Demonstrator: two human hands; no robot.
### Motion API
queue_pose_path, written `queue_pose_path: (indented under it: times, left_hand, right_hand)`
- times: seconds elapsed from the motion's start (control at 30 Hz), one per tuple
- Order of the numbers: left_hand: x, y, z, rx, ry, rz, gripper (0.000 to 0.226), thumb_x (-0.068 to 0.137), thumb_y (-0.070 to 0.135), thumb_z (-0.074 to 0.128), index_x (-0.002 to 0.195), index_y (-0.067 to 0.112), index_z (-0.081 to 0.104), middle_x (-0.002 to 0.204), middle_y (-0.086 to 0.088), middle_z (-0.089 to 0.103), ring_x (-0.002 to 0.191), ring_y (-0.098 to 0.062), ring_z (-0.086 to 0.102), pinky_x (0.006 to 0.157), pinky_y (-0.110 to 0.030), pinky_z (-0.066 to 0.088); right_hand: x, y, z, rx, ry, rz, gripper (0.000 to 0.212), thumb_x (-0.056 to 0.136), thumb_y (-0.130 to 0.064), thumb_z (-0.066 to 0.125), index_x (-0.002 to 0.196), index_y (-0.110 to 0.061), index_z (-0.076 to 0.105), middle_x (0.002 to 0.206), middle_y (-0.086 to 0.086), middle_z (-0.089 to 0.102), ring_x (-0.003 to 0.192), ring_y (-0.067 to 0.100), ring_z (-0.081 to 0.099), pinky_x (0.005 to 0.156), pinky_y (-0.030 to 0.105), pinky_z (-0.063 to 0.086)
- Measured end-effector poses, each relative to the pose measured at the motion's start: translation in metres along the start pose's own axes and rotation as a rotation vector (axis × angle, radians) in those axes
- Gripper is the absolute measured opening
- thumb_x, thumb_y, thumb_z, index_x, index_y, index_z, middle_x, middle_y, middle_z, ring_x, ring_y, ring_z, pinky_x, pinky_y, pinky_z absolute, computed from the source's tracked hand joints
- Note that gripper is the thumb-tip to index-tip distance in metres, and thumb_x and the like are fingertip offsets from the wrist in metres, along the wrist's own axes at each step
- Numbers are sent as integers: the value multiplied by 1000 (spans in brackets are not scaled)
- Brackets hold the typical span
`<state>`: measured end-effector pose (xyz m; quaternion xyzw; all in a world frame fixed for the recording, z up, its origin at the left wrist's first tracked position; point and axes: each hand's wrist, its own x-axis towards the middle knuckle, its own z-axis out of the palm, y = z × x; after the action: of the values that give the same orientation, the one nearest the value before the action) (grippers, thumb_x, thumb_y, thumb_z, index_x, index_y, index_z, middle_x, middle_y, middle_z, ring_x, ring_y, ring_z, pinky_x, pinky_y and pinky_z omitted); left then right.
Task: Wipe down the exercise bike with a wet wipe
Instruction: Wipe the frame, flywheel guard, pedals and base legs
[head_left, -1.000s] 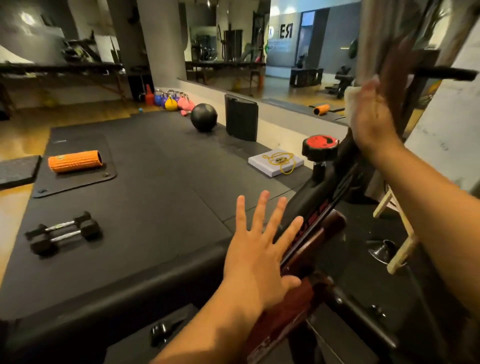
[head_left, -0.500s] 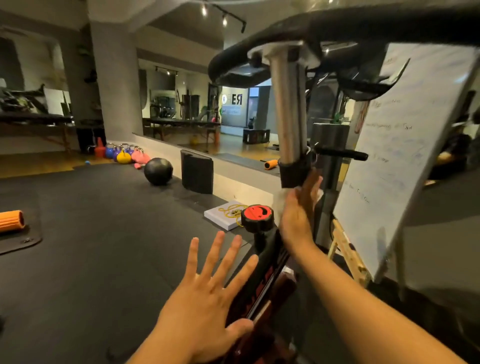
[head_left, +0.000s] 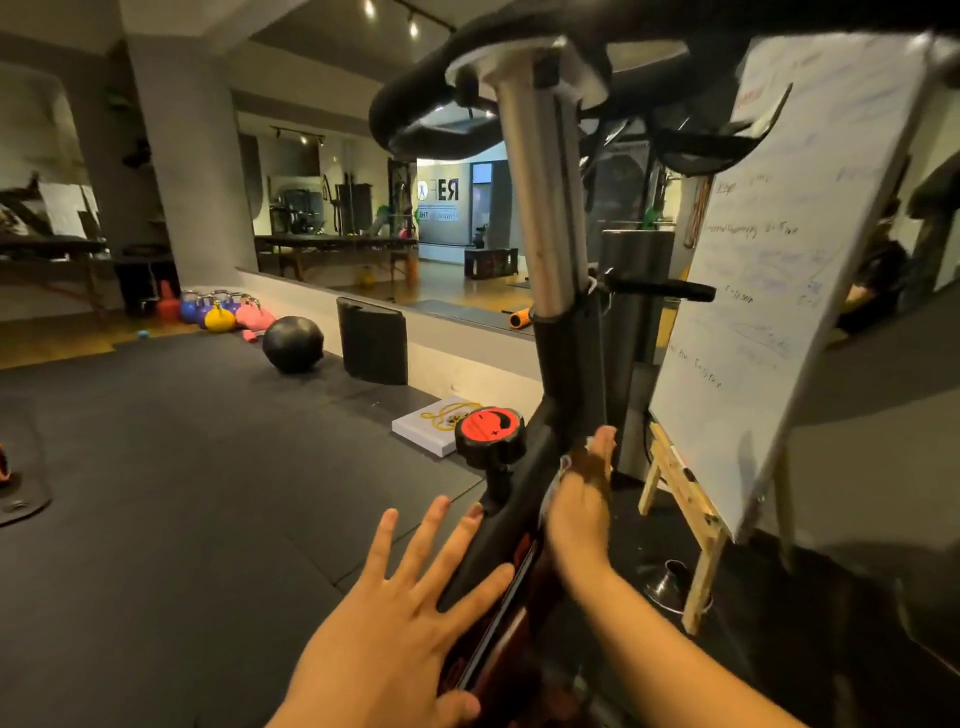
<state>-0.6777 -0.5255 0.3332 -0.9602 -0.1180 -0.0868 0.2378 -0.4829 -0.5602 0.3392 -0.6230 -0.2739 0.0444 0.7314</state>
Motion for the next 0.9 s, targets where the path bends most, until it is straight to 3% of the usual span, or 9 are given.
queue_pose_path:
  times: [0.13, 0.23, 0.37, 0.47, 0.53, 0.57, 0.63, 0.73, 0.9]
  left_hand:
    - [-3, -7, 1, -56, -123, -19, 91, 73, 86, 45, 148, 34, 42, 155, -19, 31, 141, -44, 24, 101, -74, 31]
    - [-2, -9, 1, -14, -115, -9, 90, 74, 87, 43, 146, 34, 45, 152, -16, 38, 137, -41, 31, 94, -66, 38]
    - [-2, -7, 8, -35, -138, -24, 88, 77, 87, 39, 148, 35, 42, 154, -16, 36, 137, -44, 33, 97, -69, 38]
    - [6, -7, -6, -56, -152, 3, 83, 84, 84, 31, 155, 43, 14, 164, -17, -7, 148, -46, 0, 101, -79, 17]
    - [3, -3, 0, -79, -182, 20, 79, 91, 79, 23, 146, 47, -23, 139, -4, -59, 131, -31, -51, 104, -71, -23]
    - [2, -2, -5, -102, -173, 7, 80, 91, 78, 22, 146, 46, -27, 135, -2, -62, 126, -28, -56, 104, -66, -28]
    - [5, -1, -13, -79, -65, 6, 80, 91, 79, 25, 150, 46, -17, 144, -5, -54, 130, -31, -51, 108, -63, -26]
    - [0, -2, -10, -145, -175, -16, 79, 91, 78, 23, 146, 48, -27, 135, -1, -62, 122, -26, -59, 104, -65, -29]
    - [-1, -5, -17, -116, -289, -43, 83, 82, 82, 37, 153, 42, 24, 163, -17, 7, 148, -39, 1, 106, -77, 15]
  right_hand:
    - [37, -88, 27, 51, 142, -202, 61, 94, -60, 27, 144, -29, 41, 144, 7, 50, 130, 23, 49, 109, 42, 40]
    - [62, -158, 39, 26, 117, -380, 35, 99, -47, 29, 113, -32, 57, 107, 2, 66, 91, 18, 64, 83, 44, 56]
    - [72, -195, 45, 41, 104, -549, 33, 105, -25, 33, 79, -18, 52, 70, -7, 52, 63, 6, 51, 59, 28, 47]
    - [63, -212, 59, 101, 142, -749, 31, 103, -26, 28, 94, -10, 54, 80, -3, 52, 70, 10, 53, 62, 21, 45]
    - [58, -210, 71, 21, 200, -797, 41, 99, -30, 26, 111, -5, 56, 96, 4, 58, 89, 21, 58, 79, 40, 52]
    - [55, -201, 71, -68, 218, -810, 48, 99, -34, 27, 128, -4, 50, 113, 10, 59, 103, 26, 58, 90, 46, 51]
    - [45, -167, 58, -238, 112, -779, 58, 101, -40, 32, 151, -10, 24, 134, 9, 52, 115, 19, 55, 95, 40, 49]
    - [46, -112, 22, -394, -213, -635, 49, 103, -32, 36, 148, -16, 22, 96, -3, 61, 75, -1, 57, 63, 13, 43]
    - [73, -141, 30, -401, -150, -686, 65, 95, -59, 28, 146, -40, -8, 155, 15, 25, 136, 32, 39, 108, 56, 36]
